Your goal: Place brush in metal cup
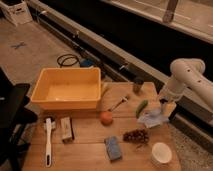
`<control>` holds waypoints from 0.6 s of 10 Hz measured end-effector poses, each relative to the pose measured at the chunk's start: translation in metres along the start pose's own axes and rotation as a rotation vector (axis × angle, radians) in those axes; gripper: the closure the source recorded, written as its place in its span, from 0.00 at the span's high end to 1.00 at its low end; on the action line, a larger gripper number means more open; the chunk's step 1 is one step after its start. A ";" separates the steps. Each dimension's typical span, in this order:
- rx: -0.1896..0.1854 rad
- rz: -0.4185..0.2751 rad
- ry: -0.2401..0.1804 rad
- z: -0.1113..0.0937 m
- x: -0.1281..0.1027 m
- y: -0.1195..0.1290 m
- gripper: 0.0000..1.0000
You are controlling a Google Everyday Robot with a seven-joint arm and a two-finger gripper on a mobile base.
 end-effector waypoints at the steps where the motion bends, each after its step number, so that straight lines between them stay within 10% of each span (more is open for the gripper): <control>1: 0.000 0.000 0.000 0.000 0.000 0.000 0.71; 6: 0.000 0.000 0.000 0.000 0.000 0.000 0.71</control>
